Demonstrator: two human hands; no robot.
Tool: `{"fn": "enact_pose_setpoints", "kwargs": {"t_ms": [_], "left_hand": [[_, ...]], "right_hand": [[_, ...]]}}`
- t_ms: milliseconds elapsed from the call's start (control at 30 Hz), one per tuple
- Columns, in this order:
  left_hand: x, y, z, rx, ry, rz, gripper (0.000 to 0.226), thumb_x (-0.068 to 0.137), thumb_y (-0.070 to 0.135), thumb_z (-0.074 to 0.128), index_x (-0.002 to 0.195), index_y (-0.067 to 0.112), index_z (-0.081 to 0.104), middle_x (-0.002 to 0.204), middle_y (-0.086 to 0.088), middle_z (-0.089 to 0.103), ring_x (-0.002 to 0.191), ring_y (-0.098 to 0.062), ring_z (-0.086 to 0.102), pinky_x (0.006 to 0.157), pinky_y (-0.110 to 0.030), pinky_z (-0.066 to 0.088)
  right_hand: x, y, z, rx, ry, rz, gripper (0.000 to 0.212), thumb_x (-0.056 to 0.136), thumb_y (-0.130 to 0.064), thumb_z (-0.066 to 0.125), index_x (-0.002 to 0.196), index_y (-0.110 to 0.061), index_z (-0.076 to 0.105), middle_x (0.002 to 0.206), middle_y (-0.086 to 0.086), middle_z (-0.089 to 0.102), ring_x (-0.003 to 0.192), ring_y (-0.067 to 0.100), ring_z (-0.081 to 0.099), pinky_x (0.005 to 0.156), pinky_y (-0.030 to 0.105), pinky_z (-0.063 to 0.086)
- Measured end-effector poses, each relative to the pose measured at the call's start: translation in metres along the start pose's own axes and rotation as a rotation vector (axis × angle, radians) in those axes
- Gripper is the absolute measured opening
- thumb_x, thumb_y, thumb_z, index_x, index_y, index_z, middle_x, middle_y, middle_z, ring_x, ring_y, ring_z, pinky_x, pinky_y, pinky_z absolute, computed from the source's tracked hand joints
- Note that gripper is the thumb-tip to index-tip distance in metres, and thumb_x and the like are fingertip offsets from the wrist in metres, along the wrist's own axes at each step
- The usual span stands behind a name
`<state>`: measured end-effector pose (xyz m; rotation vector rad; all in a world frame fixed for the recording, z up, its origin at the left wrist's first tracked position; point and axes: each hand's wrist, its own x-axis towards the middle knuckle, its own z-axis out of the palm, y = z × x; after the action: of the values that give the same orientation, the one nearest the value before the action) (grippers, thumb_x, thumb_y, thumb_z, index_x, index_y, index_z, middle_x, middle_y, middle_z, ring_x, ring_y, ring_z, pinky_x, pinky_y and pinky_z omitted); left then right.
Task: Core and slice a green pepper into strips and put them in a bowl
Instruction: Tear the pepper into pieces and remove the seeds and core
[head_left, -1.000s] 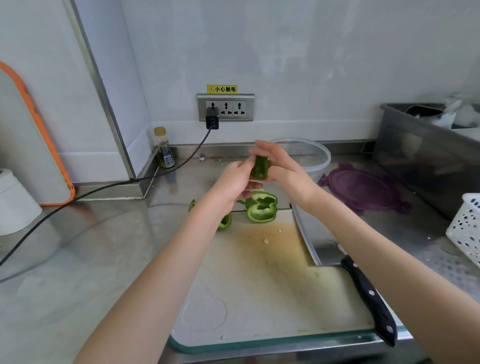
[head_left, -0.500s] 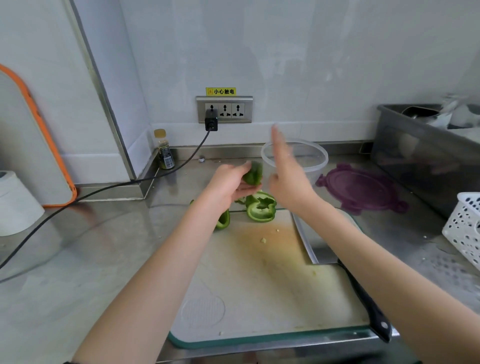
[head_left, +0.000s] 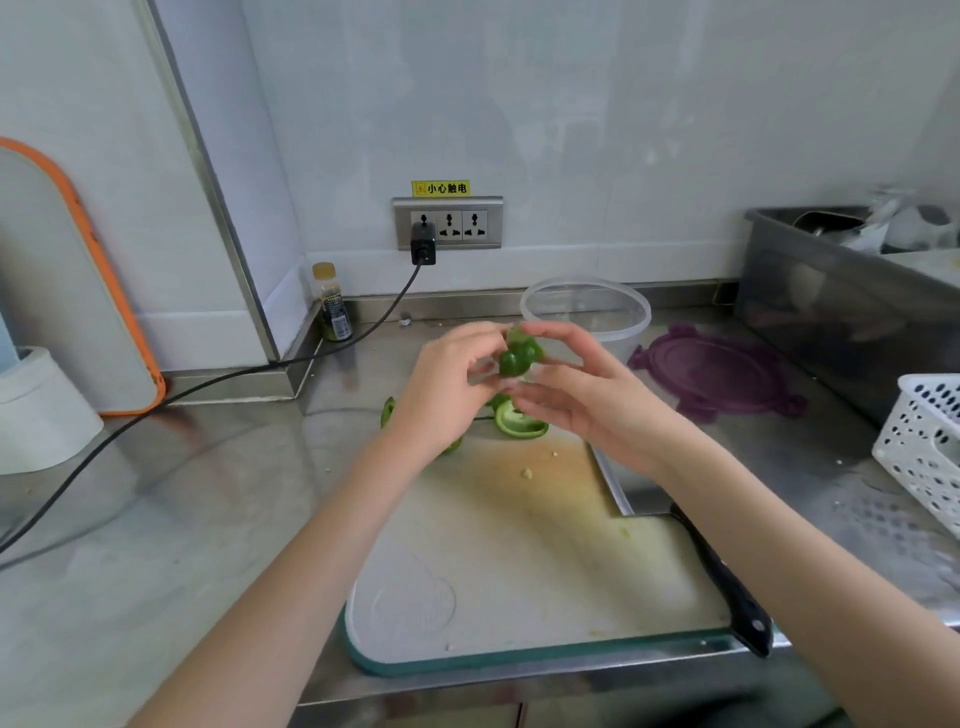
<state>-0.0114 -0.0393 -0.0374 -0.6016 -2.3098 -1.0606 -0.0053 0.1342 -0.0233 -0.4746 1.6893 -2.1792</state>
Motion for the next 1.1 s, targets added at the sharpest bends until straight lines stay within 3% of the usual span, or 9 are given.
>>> {"fn": "enact_pose_setpoints", "kwargs": {"t_ms": [133,267,400,500,600,867,933,1000,1100], "left_hand": [[-0.014,0.001,-0.001,0.072,-0.011,0.061,0.022,0.072,-0.011,0.070,0.081,0.008,0.065,0.113,0.006,0.061,0.099,-0.014,0.063,0.085,-0.014,0.048],[-0.026,0.004,-0.001,-0.079,0.073,-0.088,0.046,0.077,-0.014,0.059,0.082,0.029,0.044,0.105,0.007,0.066,0.098,-0.006,0.063,0.076,-0.021,0.054],[-0.041,0.007,0.005,-0.239,0.109,-0.181,0.042,0.084,-0.008,0.051,0.095,0.032,0.049,0.099,0.007,0.068,0.097,-0.004,0.065,0.082,-0.028,0.053],[-0.049,0.009,0.009,-0.443,0.102,-0.277,0.033,0.086,0.007,0.051,0.110,0.028,0.058,0.104,0.002,0.069,0.093,-0.015,0.068,0.082,-0.040,0.056],[-0.053,0.008,0.007,-0.383,0.051,-0.218,0.044,0.083,0.008,0.068,0.120,0.031,0.060,0.104,0.006,0.069,0.093,-0.011,0.066,0.082,-0.030,0.056],[-0.052,-0.004,0.008,-0.426,0.035,-0.402,0.027,0.081,-0.001,0.068,0.108,0.004,0.070,0.081,0.000,0.073,0.069,-0.017,0.072,0.056,-0.032,0.059],[-0.055,-0.003,0.007,-0.382,0.003,-0.401,0.026,0.079,0.003,0.071,0.105,0.006,0.071,0.080,0.001,0.073,0.068,-0.015,0.071,0.056,-0.030,0.058],[-0.060,0.000,0.006,-0.211,-0.104,-0.375,0.019,0.079,0.016,0.074,0.097,0.020,0.069,0.079,0.003,0.073,0.064,-0.009,0.067,0.058,-0.023,0.055],[-0.068,0.011,0.011,-0.023,-0.266,-0.355,0.021,0.080,0.028,0.073,0.080,0.025,0.052,0.072,0.007,0.070,0.061,-0.006,0.062,0.055,-0.019,0.046]], "right_hand": [[-0.012,0.012,0.006,0.172,0.002,0.055,0.014,0.092,-0.007,0.051,0.105,-0.009,0.057,0.112,0.016,0.063,0.106,0.032,0.062,0.093,0.034,0.051],[-0.024,0.022,0.010,0.205,-0.035,0.012,0.030,0.088,0.016,0.045,0.111,-0.002,0.054,0.114,0.014,0.063,0.096,0.027,0.068,0.086,0.032,0.055],[-0.027,0.029,0.012,0.147,0.033,-0.008,0.032,0.088,0.021,0.043,0.108,-0.003,0.053,0.111,0.010,0.063,0.088,0.021,0.069,0.086,0.033,0.055],[-0.030,0.031,0.012,-0.162,0.093,-0.055,0.035,0.085,0.018,0.052,0.107,-0.010,0.052,0.114,0.003,0.064,0.094,0.024,0.068,0.092,0.042,0.051],[-0.035,0.029,0.015,-0.461,0.107,-0.062,0.035,0.085,0.015,0.054,0.101,-0.015,0.045,0.123,0.002,0.058,0.098,0.019,0.069,0.086,0.040,0.053],[-0.040,0.027,0.016,-0.666,0.103,0.023,0.033,0.086,-0.002,0.064,0.107,-0.016,0.042,0.121,-0.006,0.058,0.087,0.014,0.069,0.077,0.029,0.057],[-0.045,0.021,0.003,-0.948,0.285,0.020,0.039,0.085,-0.020,0.068,0.115,-0.020,0.043,0.114,-0.010,0.056,0.090,0.016,0.064,0.070,0.028,0.052],[-0.054,0.018,-0.014,-1.150,0.525,0.077,0.049,0.084,-0.031,0.067,0.125,-0.016,0.042,0.116,-0.001,0.052,0.104,0.023,0.056,0.083,0.035,0.047],[-0.068,0.023,-0.029,-1.413,0.583,0.403,0.070,0.084,-0.045,0.065,0.136,-0.008,0.035,0.133,0.015,0.039,0.119,0.034,0.039,0.098,0.037,0.033]]}}
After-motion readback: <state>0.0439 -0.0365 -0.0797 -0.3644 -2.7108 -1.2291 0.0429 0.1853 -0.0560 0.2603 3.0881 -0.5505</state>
